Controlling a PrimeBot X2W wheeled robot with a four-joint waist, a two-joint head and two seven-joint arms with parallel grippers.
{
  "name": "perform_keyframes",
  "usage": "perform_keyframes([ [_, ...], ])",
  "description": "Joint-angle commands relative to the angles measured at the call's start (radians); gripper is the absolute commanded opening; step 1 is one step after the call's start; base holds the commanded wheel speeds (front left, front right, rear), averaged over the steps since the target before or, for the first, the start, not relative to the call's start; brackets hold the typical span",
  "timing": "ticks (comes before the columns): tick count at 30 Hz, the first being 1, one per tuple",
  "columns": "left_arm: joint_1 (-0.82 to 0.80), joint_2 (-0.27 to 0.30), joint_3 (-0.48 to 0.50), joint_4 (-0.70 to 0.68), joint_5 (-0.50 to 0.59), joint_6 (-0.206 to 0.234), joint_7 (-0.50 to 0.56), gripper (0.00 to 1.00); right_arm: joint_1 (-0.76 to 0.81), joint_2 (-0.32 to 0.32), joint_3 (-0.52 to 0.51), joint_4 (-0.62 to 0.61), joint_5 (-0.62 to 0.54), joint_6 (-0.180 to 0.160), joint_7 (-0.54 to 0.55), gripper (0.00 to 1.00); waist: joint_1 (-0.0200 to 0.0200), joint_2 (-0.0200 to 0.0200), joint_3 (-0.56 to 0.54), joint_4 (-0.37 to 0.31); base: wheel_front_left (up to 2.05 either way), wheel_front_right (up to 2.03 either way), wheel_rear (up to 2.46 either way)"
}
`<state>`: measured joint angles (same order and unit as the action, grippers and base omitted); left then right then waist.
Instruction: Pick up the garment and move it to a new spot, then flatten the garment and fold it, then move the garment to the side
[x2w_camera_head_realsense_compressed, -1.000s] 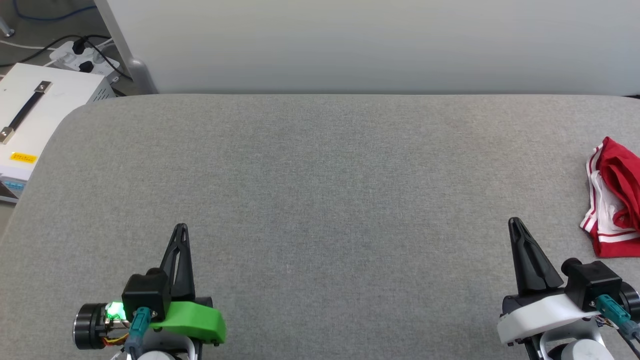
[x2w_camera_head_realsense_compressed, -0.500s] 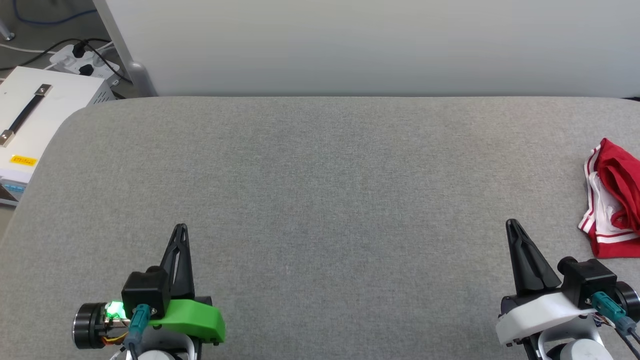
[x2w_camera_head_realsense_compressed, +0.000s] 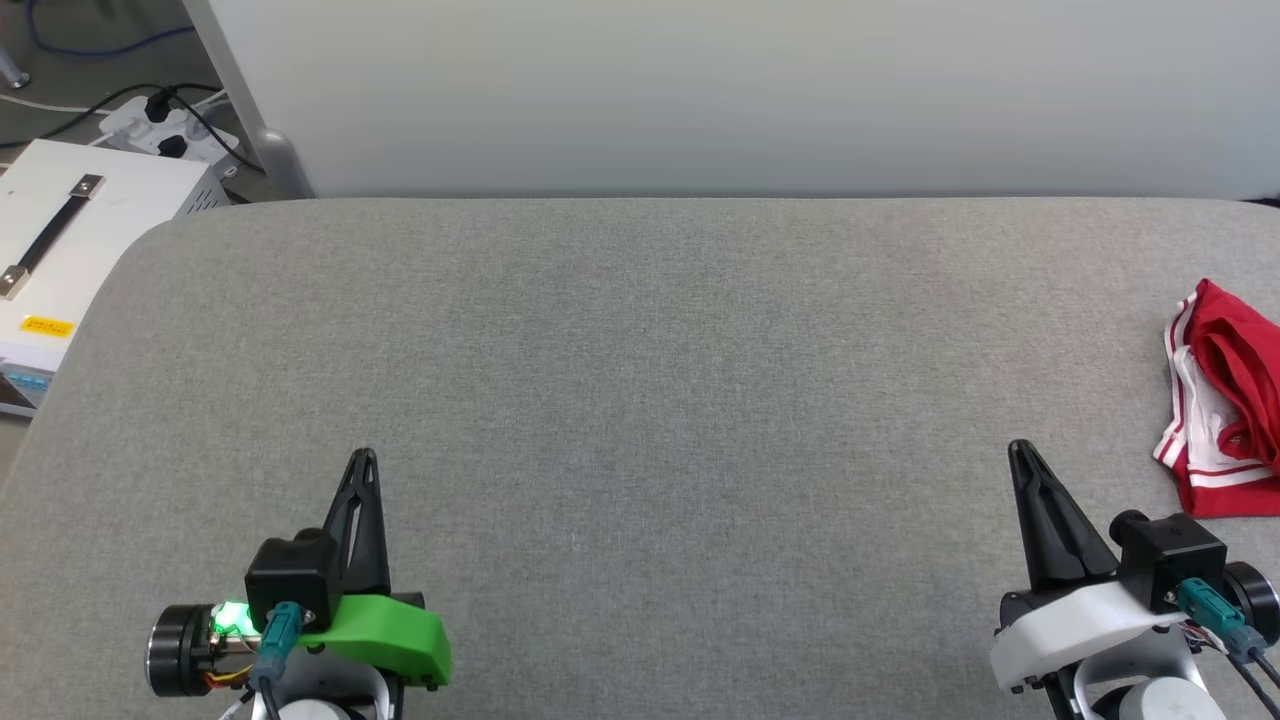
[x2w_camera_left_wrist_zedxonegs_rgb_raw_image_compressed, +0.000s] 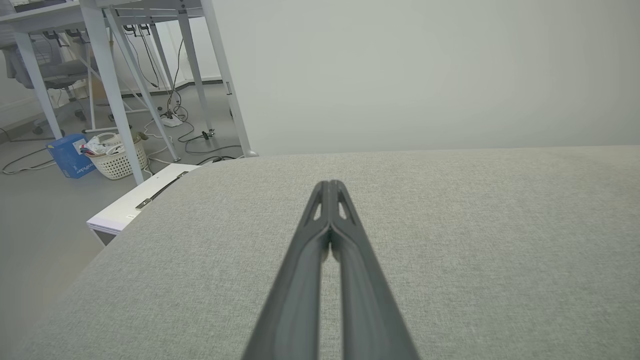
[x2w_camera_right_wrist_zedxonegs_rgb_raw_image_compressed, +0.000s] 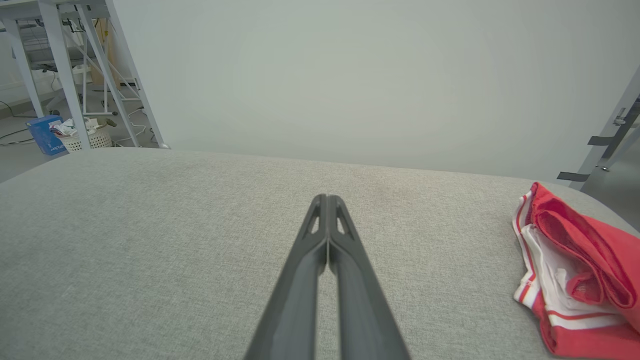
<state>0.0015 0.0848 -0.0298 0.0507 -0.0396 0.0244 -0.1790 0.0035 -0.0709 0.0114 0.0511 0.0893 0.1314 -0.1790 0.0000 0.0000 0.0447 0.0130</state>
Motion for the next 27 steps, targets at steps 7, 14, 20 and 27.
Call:
perform_keyframes([
  [7, 0.0, -0.009, 0.005, -0.008, 0.011, -0.005, 0.018, 0.0, -0.001, 0.003, -0.003, -0.013, -0.016, 0.0, 0.018, 0.0, 0.0, 0.0, -0.004, -0.001, 0.0, 0.0, 0.0],
  [14, 0.0, -0.011, 0.007, -0.012, 0.014, -0.007, 0.033, 0.0, -0.001, 0.005, -0.004, -0.016, -0.022, 0.0, 0.032, 0.0, 0.0, 0.0, -0.007, -0.002, 0.0, 0.0, 0.0],
  [20, -0.001, -0.013, 0.009, -0.015, 0.016, -0.008, 0.045, 0.0, -0.002, 0.006, -0.005, -0.019, -0.028, 0.0, 0.044, 0.0, 0.0, 0.0, -0.011, -0.003, 0.0, 0.0, 0.0],
  [27, -0.001, -0.015, 0.011, -0.019, 0.018, -0.01, 0.059, 0.0, -0.002, 0.008, -0.005, -0.022, -0.034, 0.0, 0.059, 0.0, 0.0, 0.0, -0.014, -0.004, 0.0, 0.0, 0.0],
])
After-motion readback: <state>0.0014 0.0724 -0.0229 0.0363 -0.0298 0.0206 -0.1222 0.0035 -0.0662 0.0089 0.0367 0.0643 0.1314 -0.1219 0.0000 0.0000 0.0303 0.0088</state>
